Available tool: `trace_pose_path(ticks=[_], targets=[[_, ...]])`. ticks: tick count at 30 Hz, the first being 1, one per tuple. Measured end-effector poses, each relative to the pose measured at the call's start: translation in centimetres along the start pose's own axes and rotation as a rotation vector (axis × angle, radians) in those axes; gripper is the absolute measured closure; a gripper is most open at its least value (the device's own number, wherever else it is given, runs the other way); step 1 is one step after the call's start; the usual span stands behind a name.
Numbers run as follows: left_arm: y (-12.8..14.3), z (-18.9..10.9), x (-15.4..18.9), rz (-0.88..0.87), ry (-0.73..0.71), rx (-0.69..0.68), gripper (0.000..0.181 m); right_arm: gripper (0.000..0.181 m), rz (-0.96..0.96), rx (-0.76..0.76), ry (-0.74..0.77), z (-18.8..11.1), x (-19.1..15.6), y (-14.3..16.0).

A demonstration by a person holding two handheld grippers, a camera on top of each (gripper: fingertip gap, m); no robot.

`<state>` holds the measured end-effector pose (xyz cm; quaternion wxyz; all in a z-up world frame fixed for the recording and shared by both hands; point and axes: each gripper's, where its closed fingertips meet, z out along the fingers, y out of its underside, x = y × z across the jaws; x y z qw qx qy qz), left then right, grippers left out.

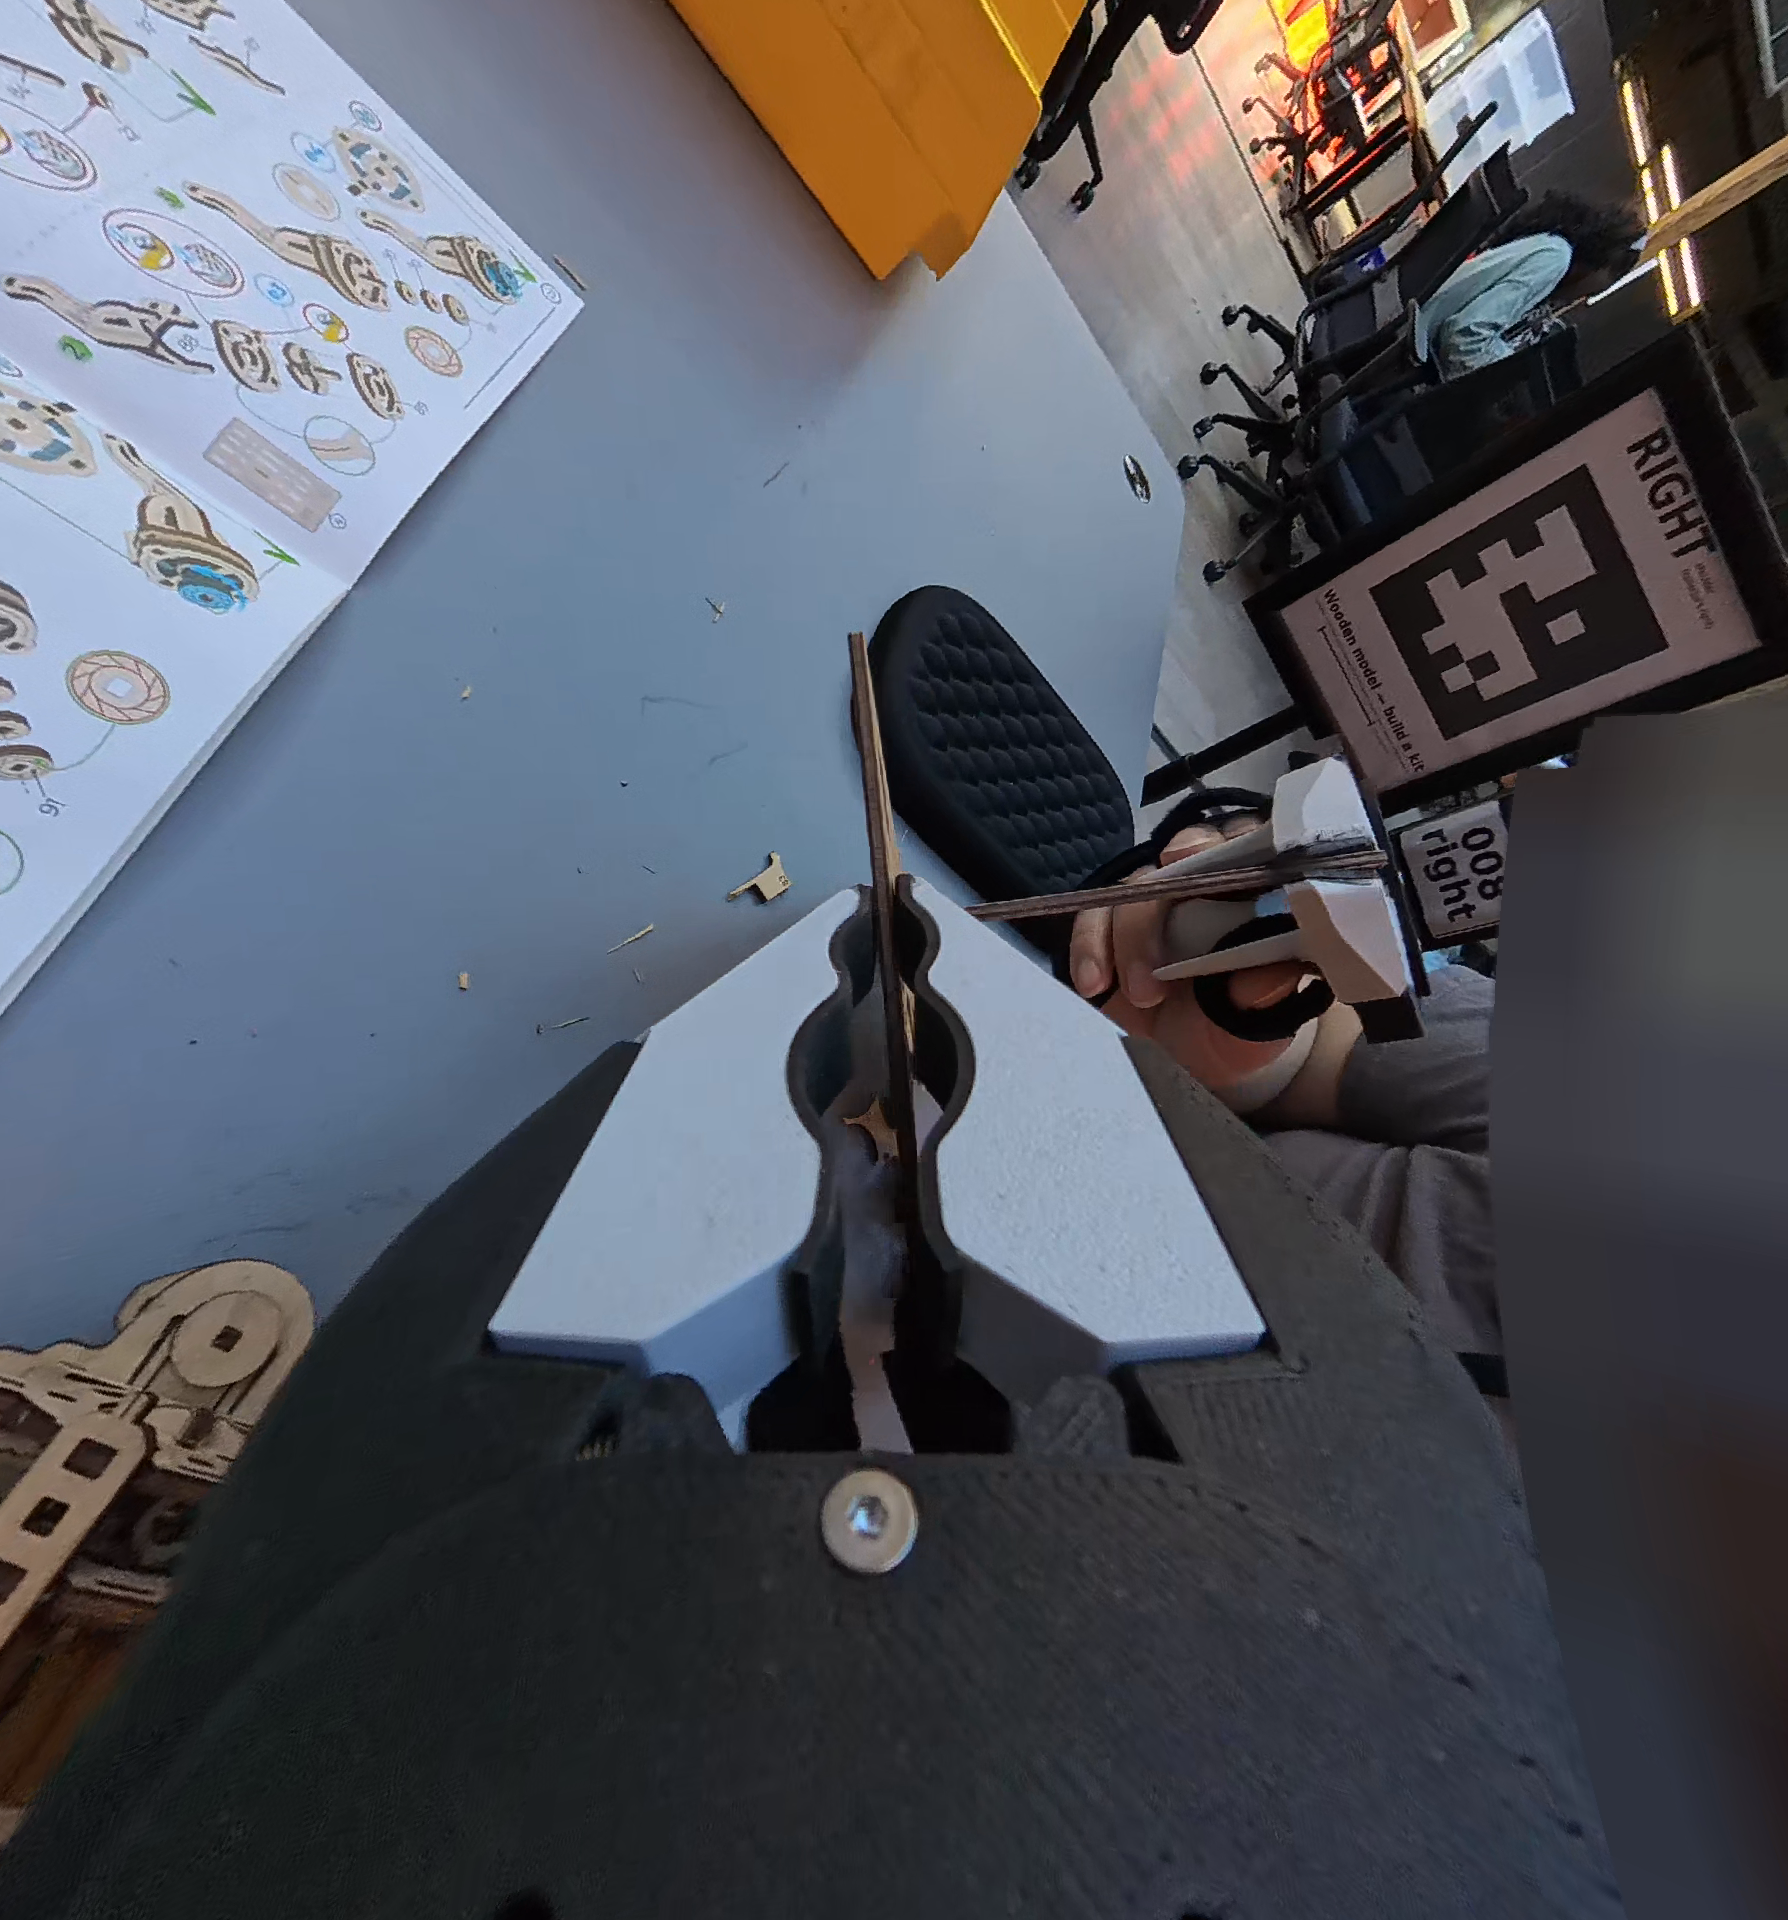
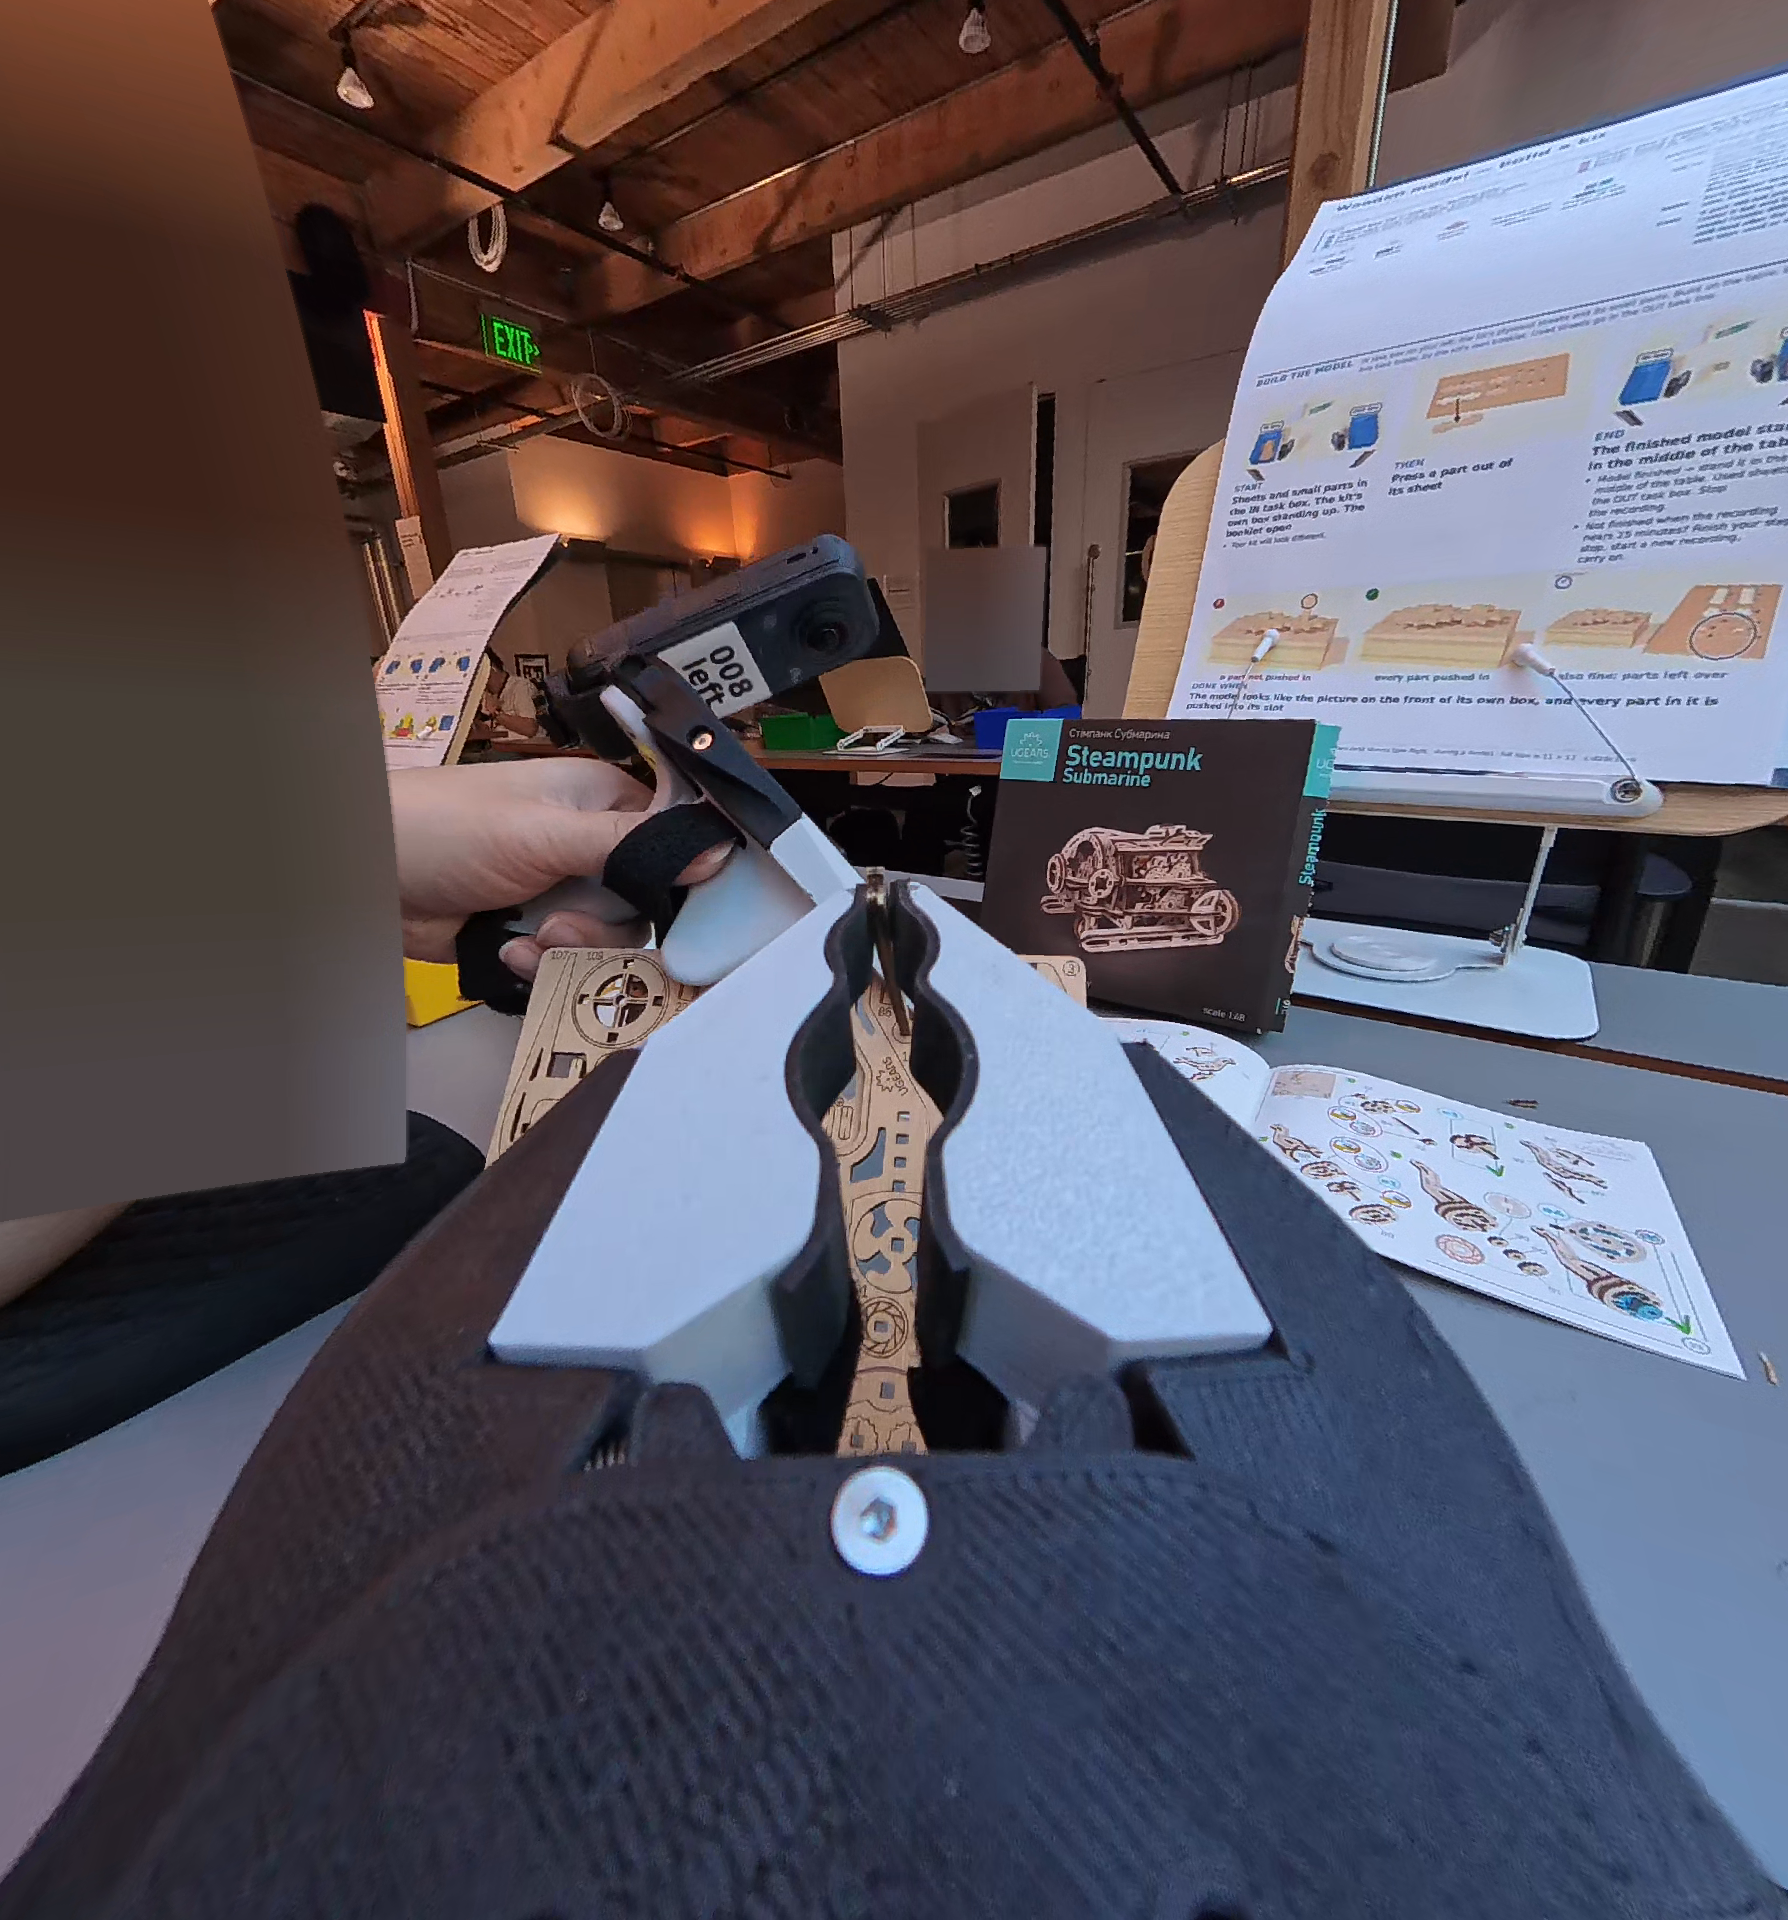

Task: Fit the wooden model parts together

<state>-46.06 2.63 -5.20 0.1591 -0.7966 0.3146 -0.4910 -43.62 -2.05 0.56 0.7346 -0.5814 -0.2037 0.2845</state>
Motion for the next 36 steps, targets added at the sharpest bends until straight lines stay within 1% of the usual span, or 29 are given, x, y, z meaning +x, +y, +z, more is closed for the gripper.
trace_pose_path(ticks=[3,8,10,13,17,20,22,24,25,27,29,32,34,36], targets=[[-0.1,0.1,-0.1,-0.039,0.022,0.015,0.180,0.180,0.001,-0.007,0.002,0.1,0.1,0.1],[0.1,0.2,0.1,0.038,-0.007,-0.011,0.180,0.180,-0.003,-0.027,-0.007,0.2,0.1,-0.1],[0.1,0.2,0.2,0.040,-0.018,-0.007,0.180,0.180,-0.010,-0.070,-0.019,0.5,0.1,0.1],[-0.1,0.1,0.2,0.007,-0.007,0.011,0.180,0.180,-0.013,-0.085,-0.041,0.7,0.2,-0.1],[0.0,-0.1,-0.2,-0.014,-0.021,0.012,0.181,0.179,-0.027,-0.088,-0.055,0.5,-0.1,0.6],[0.1,0.0,-0.4,-0.008,-0.027,0.004,0.181,0.180,-0.132,-0.116,-0.049,0.9,-0.8,0.6],[0.2,0.0,-0.2,-0.005,-0.019,-0.003,0.181,0.180,-0.178,-0.138,-0.043,1.5,-0.7,0.0],[0.1,0.0,0.0,-0.003,-0.009,0.001,0.181,0.180,-0.150,-0.155,-0.031,1.9,0.3,-0.4],[0.0,-0.2,0.0,-0.001,-0.011,0.009,0.180,0.180,-0.105,-0.159,-0.040,1.9,0.7,-0.4],[-0.3,-0.5,-0.2,0.001,-0.020,0.022,0.180,0.180,-0.013,-0.158,-0.061,1.5,1.1,0.0],[-0.6,-0.8,-0.5,-0.004,-0.029,0.039,0.179,0.180,-0.001,-0.162,-0.069,1.0,0.8,0.9],[-0.5,-0.9,-0.7,-0.015,-0.023,0.032,0.180,0.179,-0.070,-0.147,-0.049,0.9,-0.4,1.3],[-0.4,-0.8,-0.8,-0.011,-0.031,0.030,0.180,0.179,-0.131,-0.146,-0.043,1.4,-0.7,1.0],[-0.1,-0.7,-0.6,-0.001,-0.027,0.010,0.180,0.180,-0.133,-0.128,-0.056,1.9,-0.6,0.3]])
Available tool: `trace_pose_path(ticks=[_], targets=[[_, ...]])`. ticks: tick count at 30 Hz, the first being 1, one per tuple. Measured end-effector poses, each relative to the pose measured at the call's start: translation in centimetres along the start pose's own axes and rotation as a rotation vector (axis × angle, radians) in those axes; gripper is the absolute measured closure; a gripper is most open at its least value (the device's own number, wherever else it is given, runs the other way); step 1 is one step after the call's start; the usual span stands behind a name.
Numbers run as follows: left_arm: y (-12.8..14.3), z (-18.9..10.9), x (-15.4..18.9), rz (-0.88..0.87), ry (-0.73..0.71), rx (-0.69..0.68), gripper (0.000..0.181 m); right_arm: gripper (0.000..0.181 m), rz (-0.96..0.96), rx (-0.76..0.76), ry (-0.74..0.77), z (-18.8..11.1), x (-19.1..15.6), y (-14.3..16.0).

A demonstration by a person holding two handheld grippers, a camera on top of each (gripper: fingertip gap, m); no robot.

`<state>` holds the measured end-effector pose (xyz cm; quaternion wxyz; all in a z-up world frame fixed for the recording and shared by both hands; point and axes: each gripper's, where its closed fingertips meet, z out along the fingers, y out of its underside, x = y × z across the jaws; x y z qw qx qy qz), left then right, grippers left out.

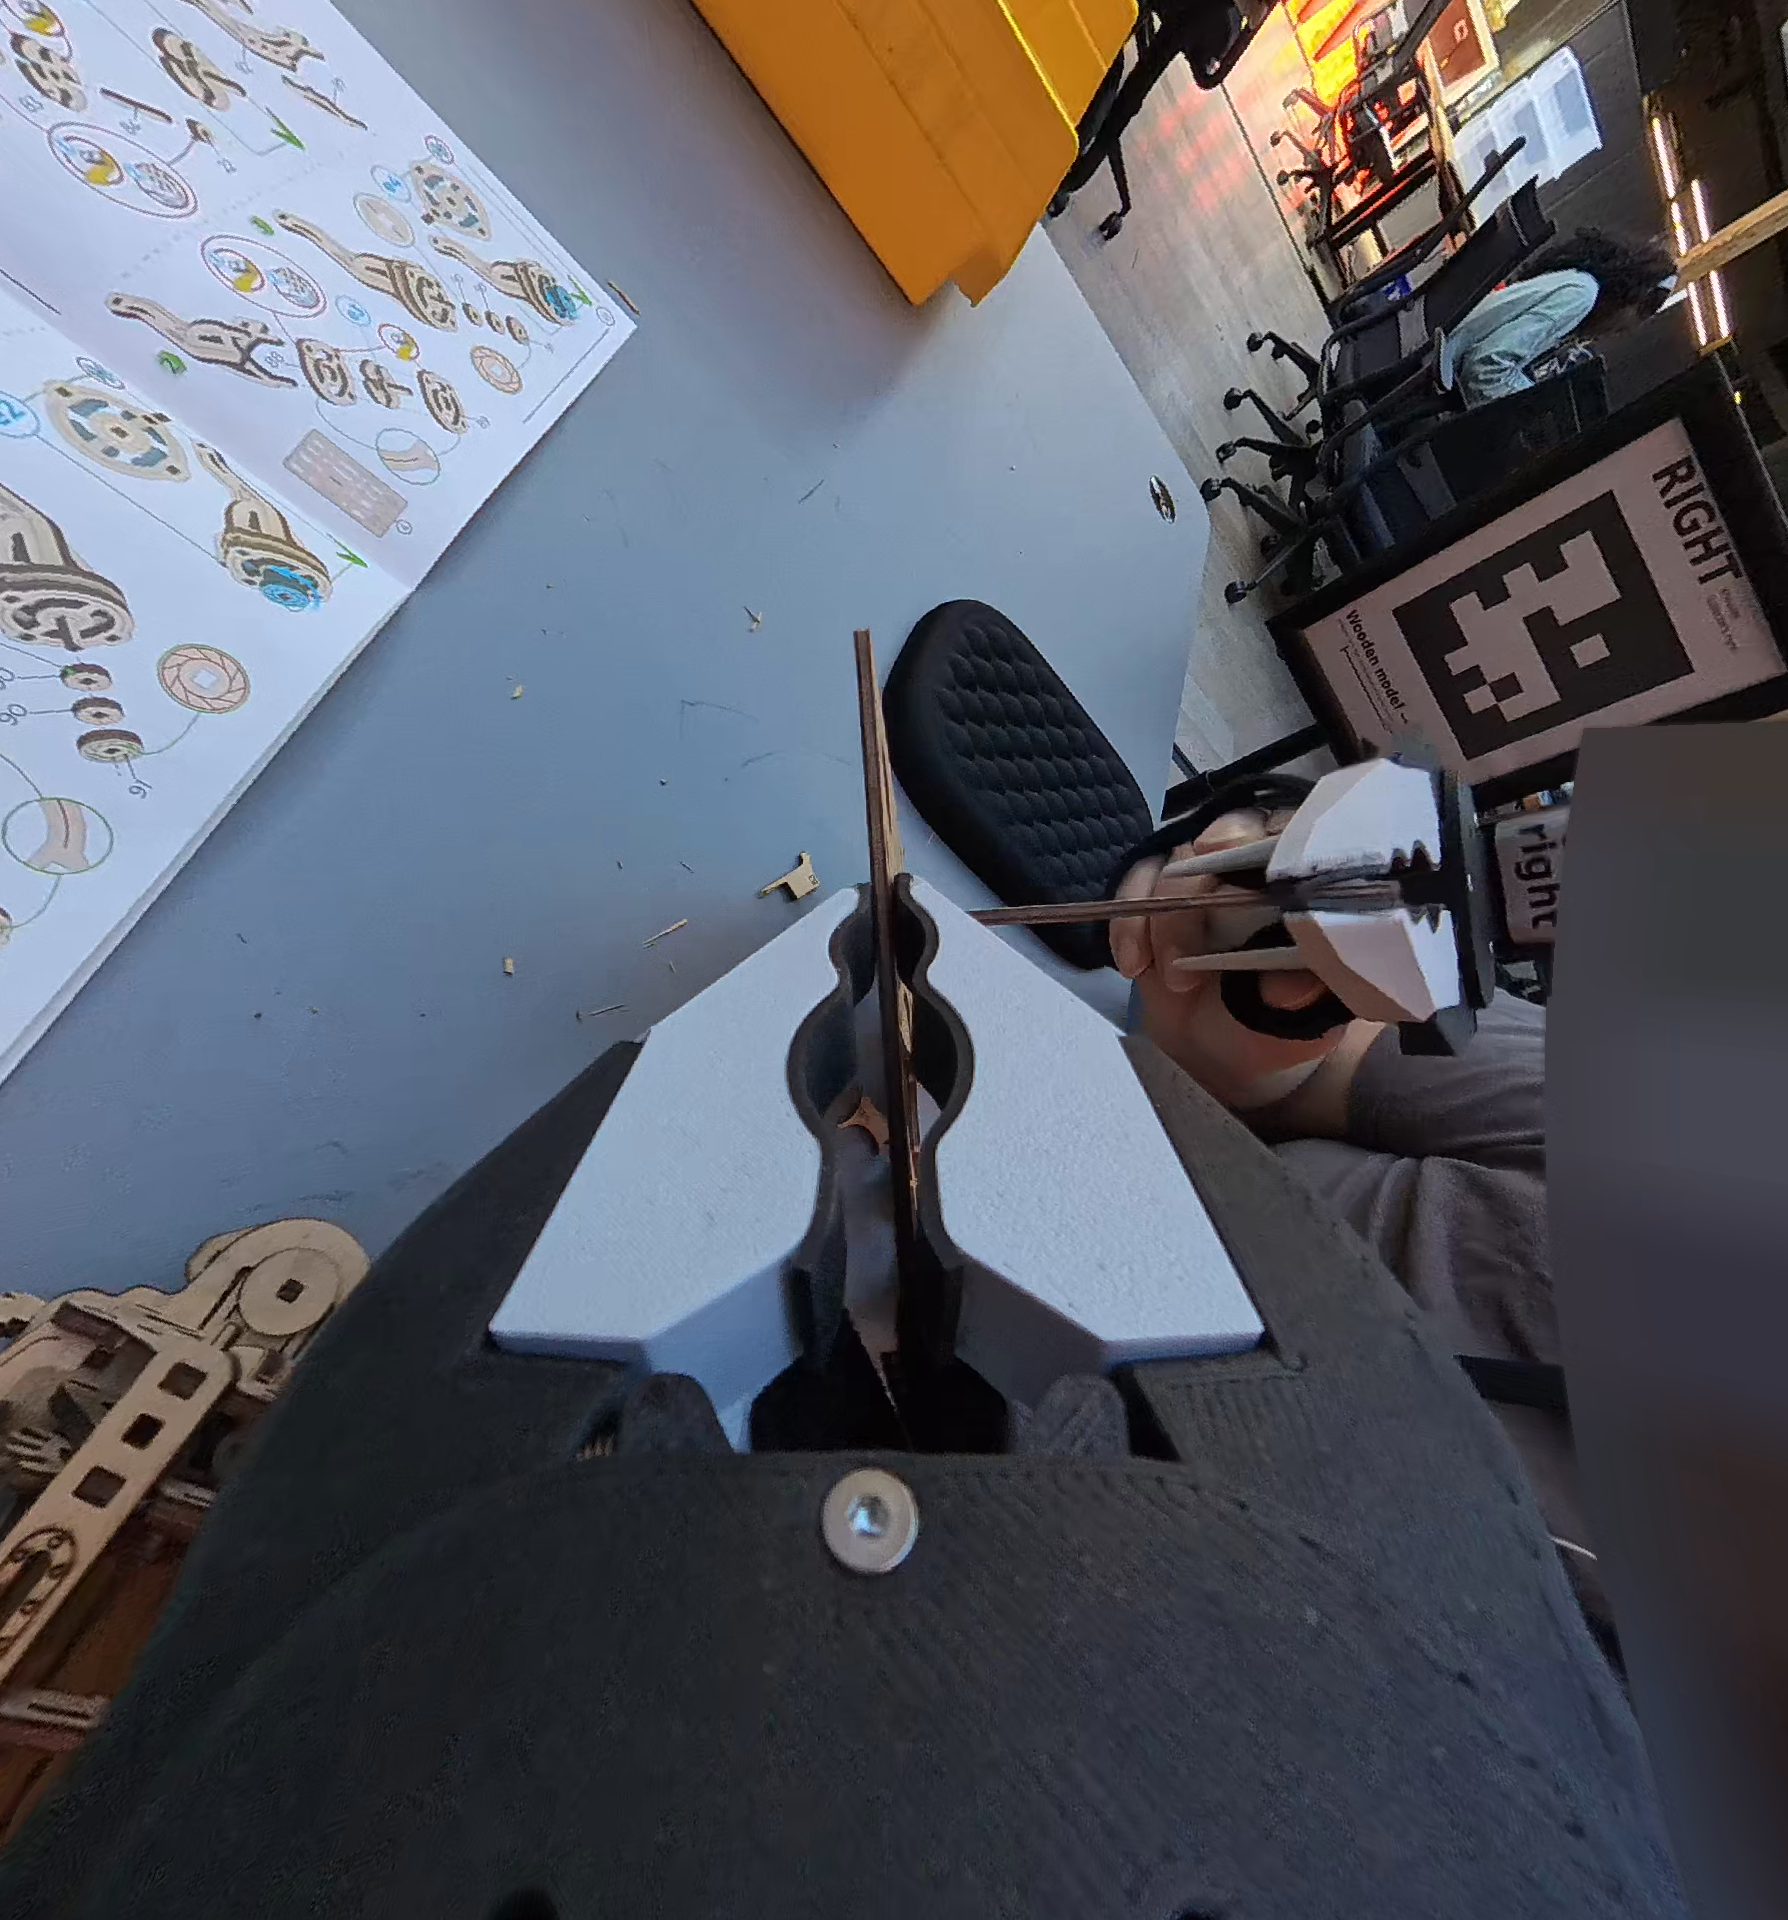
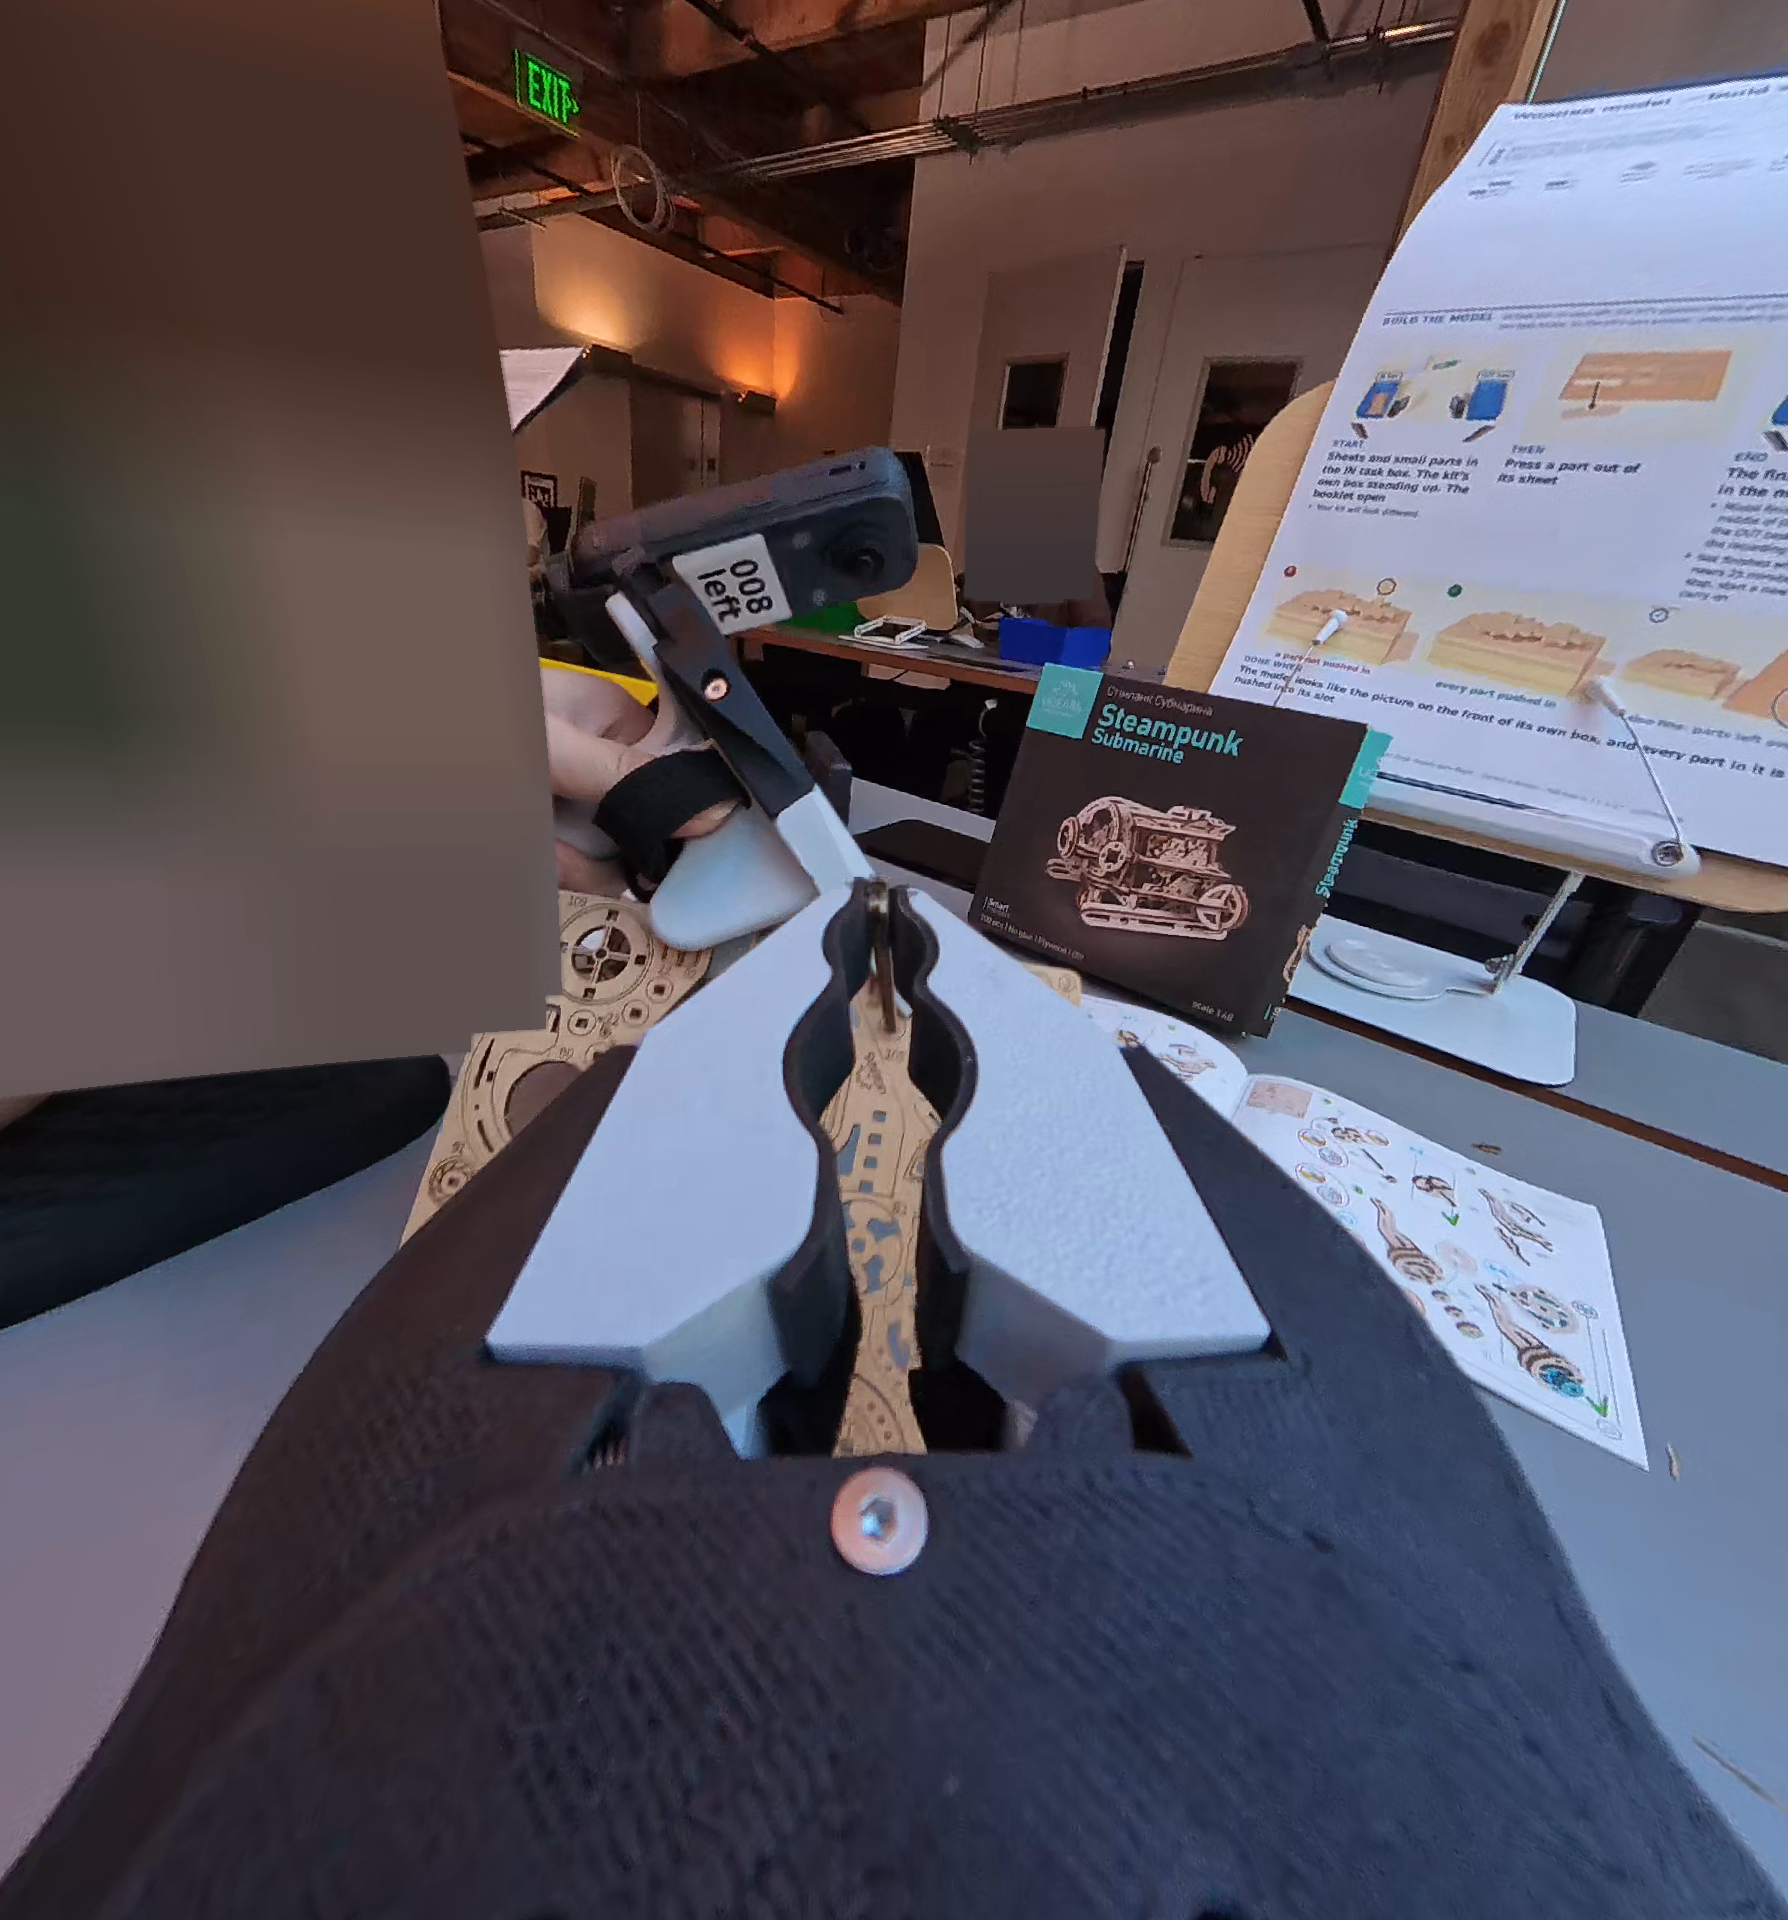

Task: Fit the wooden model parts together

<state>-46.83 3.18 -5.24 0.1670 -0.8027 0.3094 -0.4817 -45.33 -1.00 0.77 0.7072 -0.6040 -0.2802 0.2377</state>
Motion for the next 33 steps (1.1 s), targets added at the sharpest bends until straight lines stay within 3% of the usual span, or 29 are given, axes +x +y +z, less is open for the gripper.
trace_pose_path(ticks=[4,8,15,18,24,28,33], targets=[[0.3,0.4,0.6,0.012,0.011,-0.019,0.180,0.180,0.113,0.006,-0.026,-0.3,2.0,-0.1],[0.4,0.4,0.4,0.006,0.002,-0.025,0.179,0.180,0.195,0.016,-0.057,-1.4,1.9,1.2],[0.5,0.1,0.0,0.013,-0.018,-0.030,0.181,0.179,-0.039,0.017,-0.008,-0.5,-0.9,0.6],[0.8,0.3,0.5,0.014,0.013,-0.047,0.180,0.180,-0.025,0.027,-0.010,-0.3,0.5,-0.2],[0.8,0.3,0.3,0.011,-0.005,-0.047,0.180,0.180,0.096,0.018,-0.083,-1.2,1.2,1.2],[0.5,-0.1,-0.3,-0.001,-0.015,-0.035,0.181,0.179,0.049,0.019,-0.069,-1.4,-0.3,2.2],[0.6,-0.1,-0.5,0.008,-0.027,-0.039,0.180,0.180,-0.119,0.003,-0.048,-0.2,-0.9,1.1]])
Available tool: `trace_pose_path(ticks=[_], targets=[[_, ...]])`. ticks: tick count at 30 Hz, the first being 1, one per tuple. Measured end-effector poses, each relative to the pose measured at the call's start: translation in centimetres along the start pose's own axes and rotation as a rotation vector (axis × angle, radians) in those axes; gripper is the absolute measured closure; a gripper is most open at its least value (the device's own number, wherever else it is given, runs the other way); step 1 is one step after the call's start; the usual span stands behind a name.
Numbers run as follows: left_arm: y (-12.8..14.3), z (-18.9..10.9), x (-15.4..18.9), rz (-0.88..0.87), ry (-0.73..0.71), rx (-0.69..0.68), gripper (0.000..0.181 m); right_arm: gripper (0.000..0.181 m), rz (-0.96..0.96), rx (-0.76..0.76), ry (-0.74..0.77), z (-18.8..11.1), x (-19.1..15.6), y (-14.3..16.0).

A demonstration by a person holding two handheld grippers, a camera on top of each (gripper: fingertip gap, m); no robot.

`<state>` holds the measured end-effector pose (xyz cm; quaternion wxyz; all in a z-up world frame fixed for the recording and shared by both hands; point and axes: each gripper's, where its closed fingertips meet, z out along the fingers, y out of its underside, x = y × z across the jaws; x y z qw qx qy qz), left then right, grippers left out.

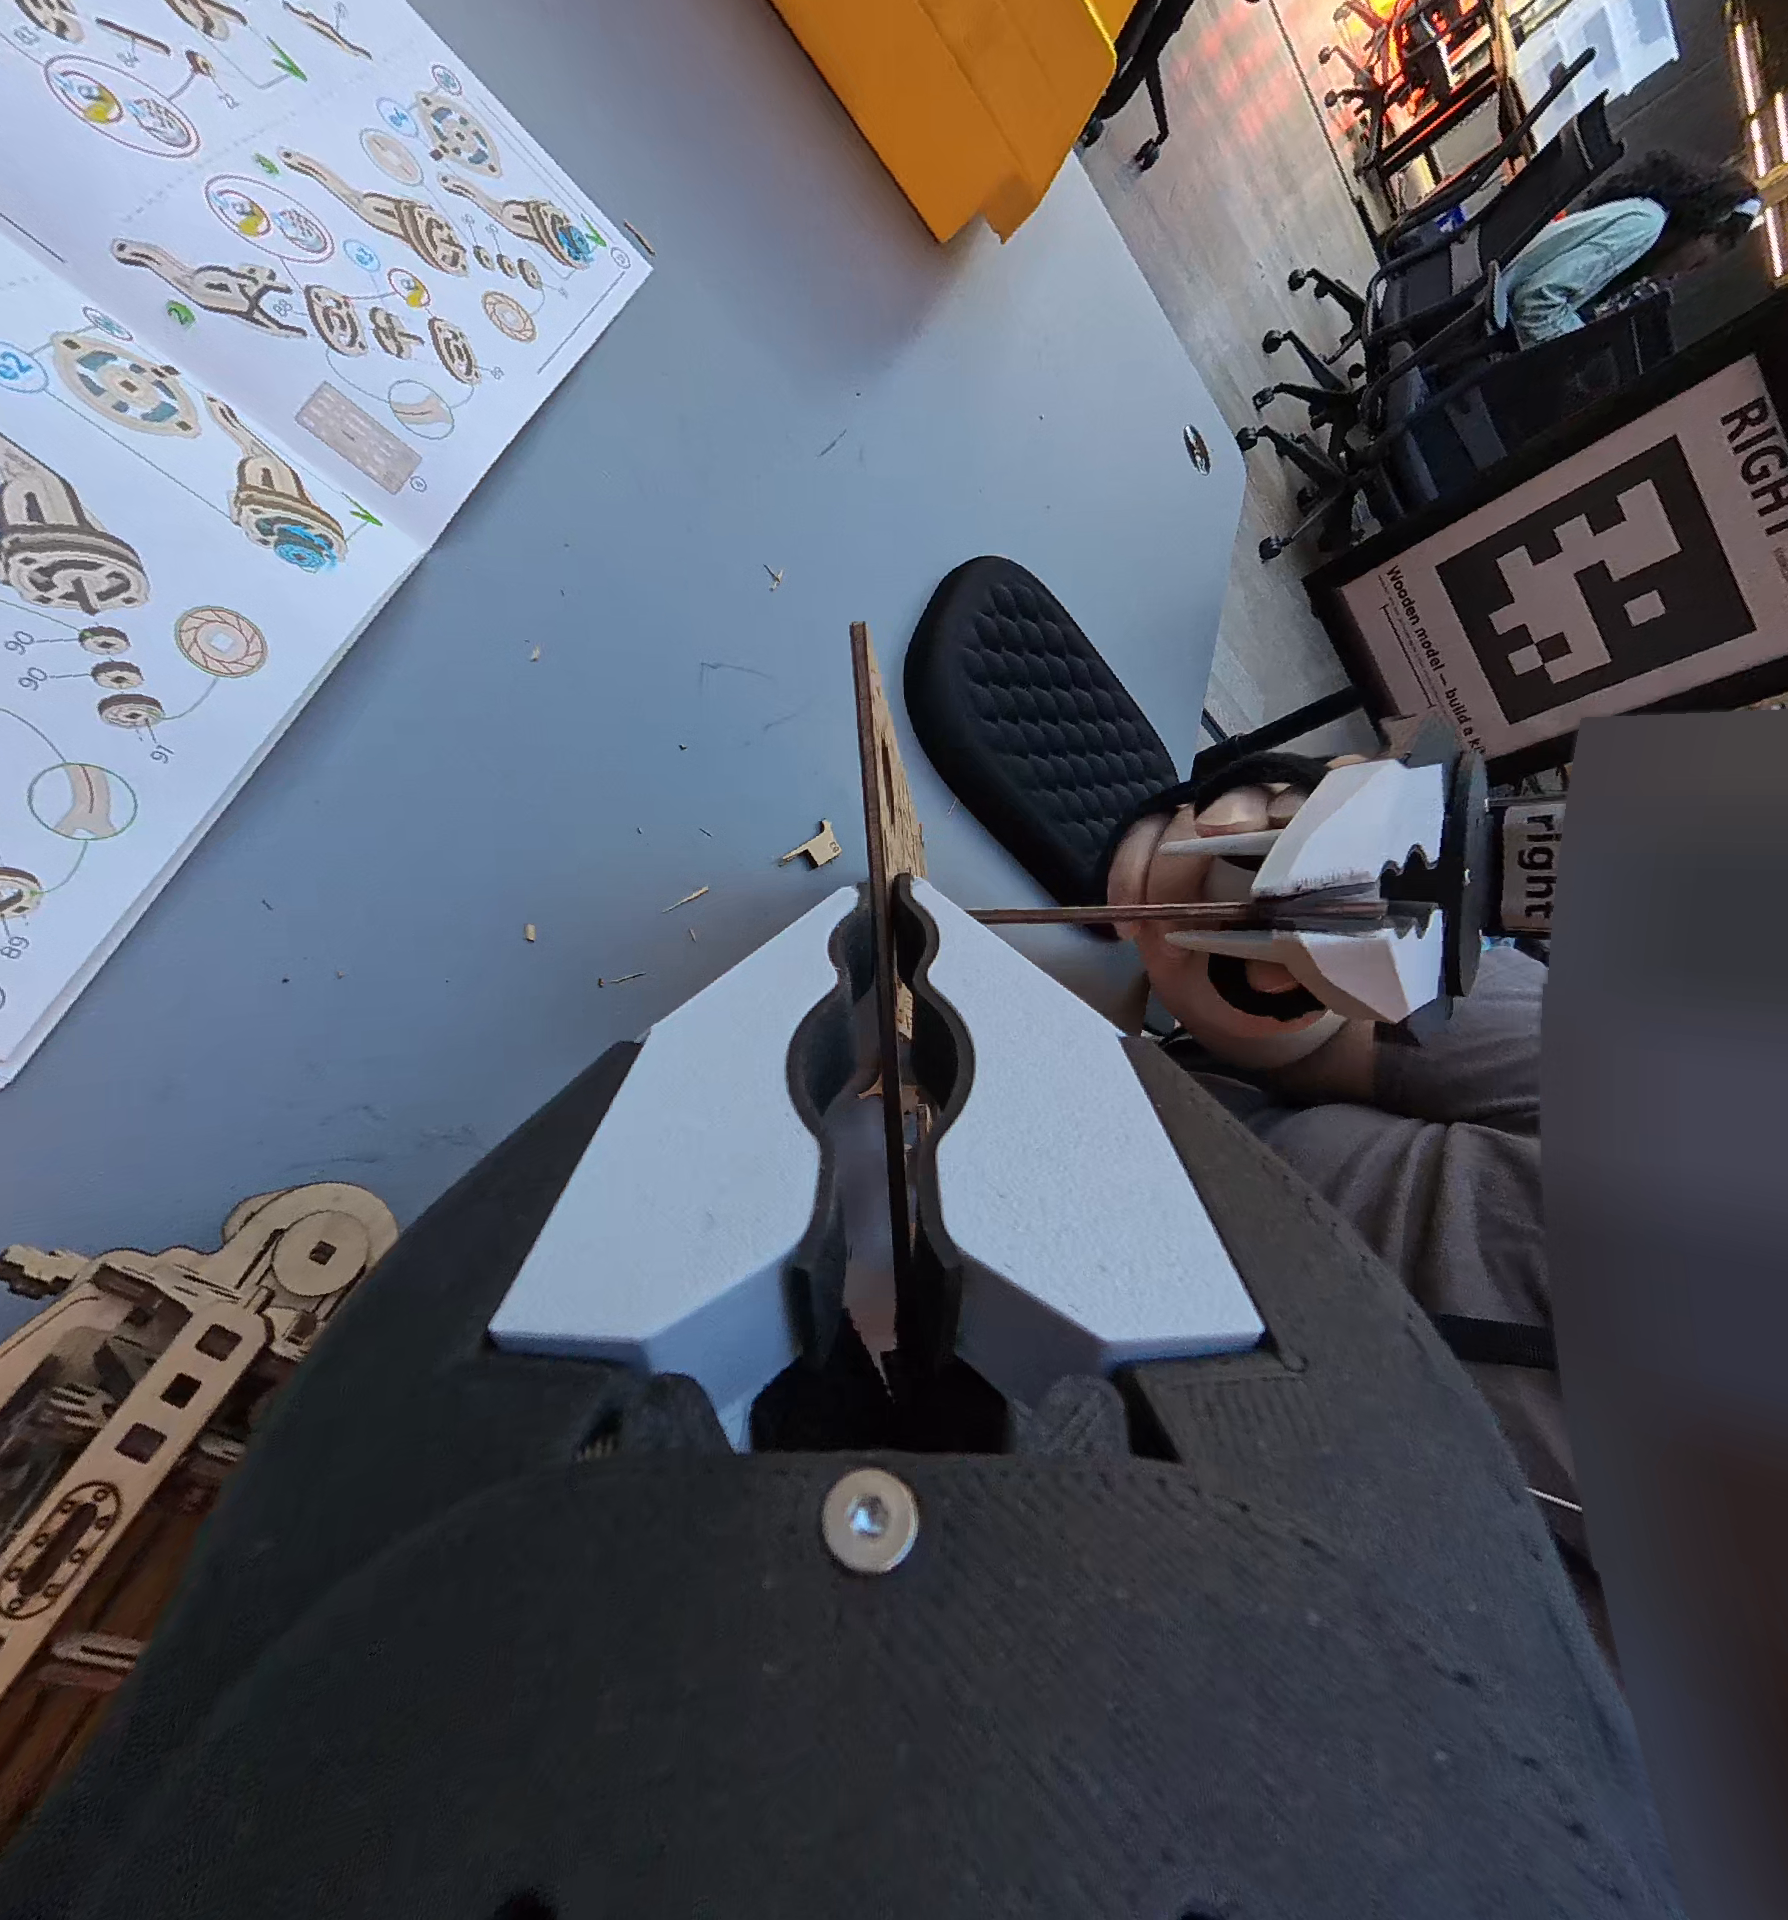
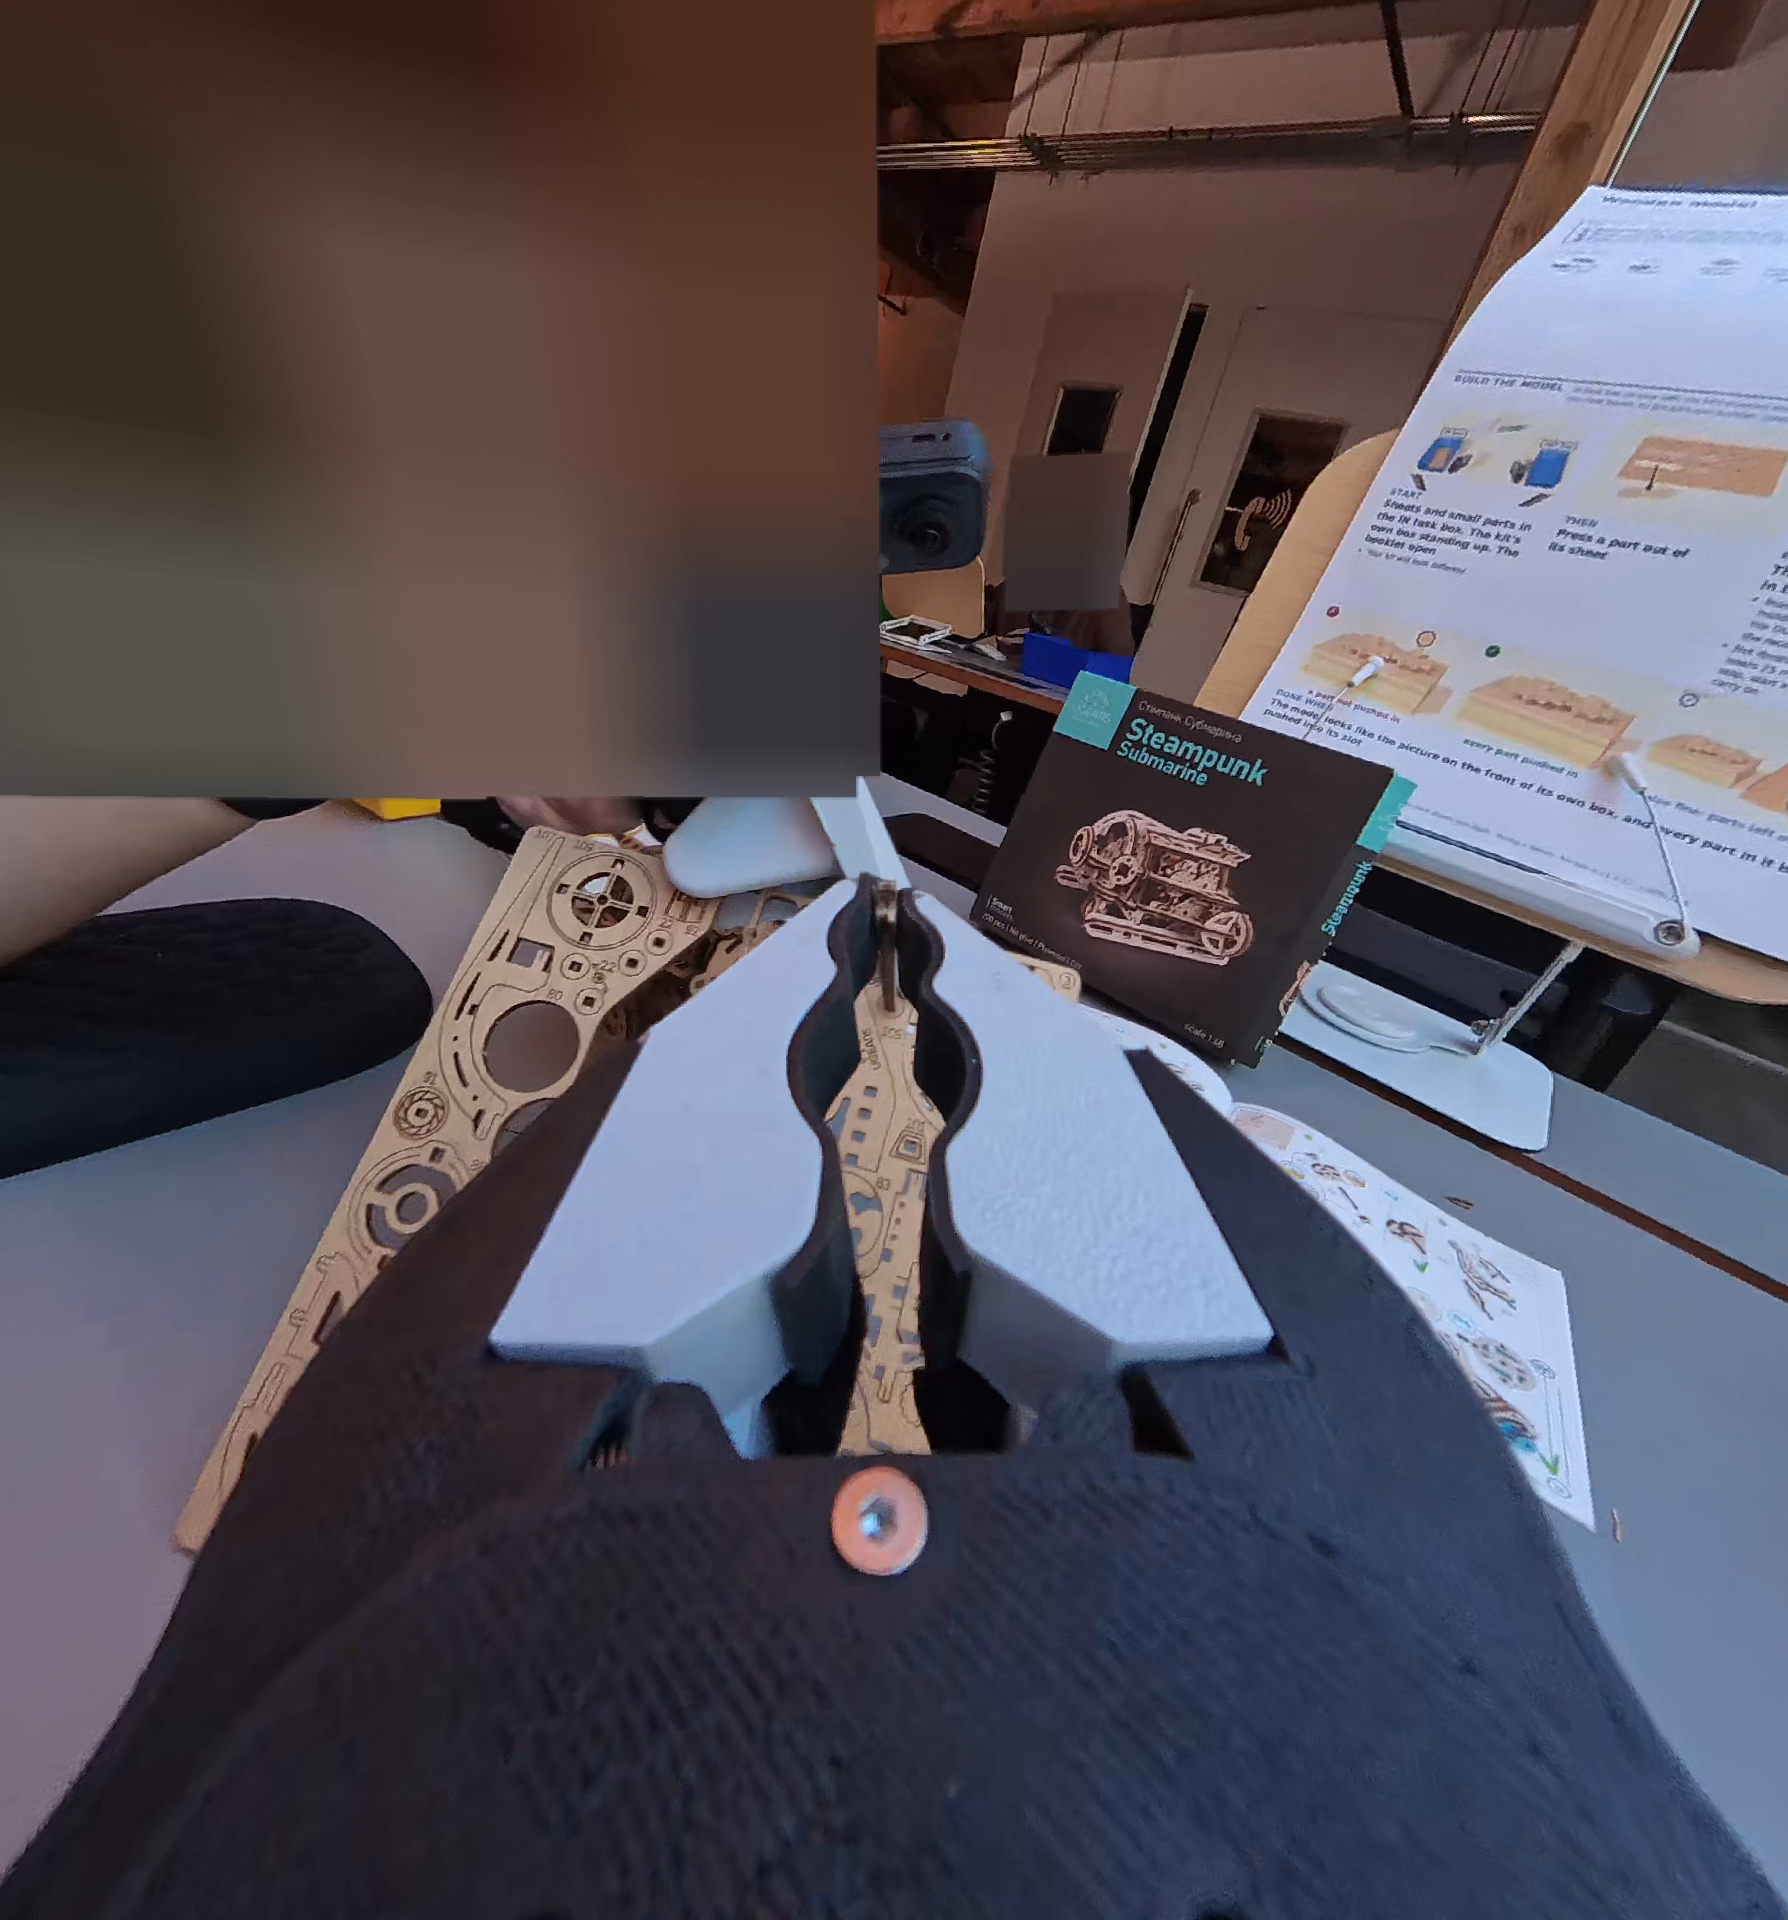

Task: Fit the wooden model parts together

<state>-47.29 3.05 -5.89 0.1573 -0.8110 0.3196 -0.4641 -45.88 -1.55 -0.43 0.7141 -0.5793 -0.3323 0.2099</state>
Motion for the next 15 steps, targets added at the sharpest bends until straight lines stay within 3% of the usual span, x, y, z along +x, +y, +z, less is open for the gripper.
trace_pose_path(ticks=[7,12,15], targets=[[0.0,-0.2,0.3,0.001,-0.007,0.002,0.179,0.180,0.289,0.013,-0.099,-1.0,2.4,1.3],[-0.1,-0.4,-0.1,-0.010,-0.005,0.005,0.180,0.179,0.211,-0.023,-0.059,-1.2,0.9,1.9],[-0.1,-0.5,0.1,-0.010,0.007,0.004,0.180,0.176,0.237,-0.089,-0.111,-1.0,1.1,1.8]])
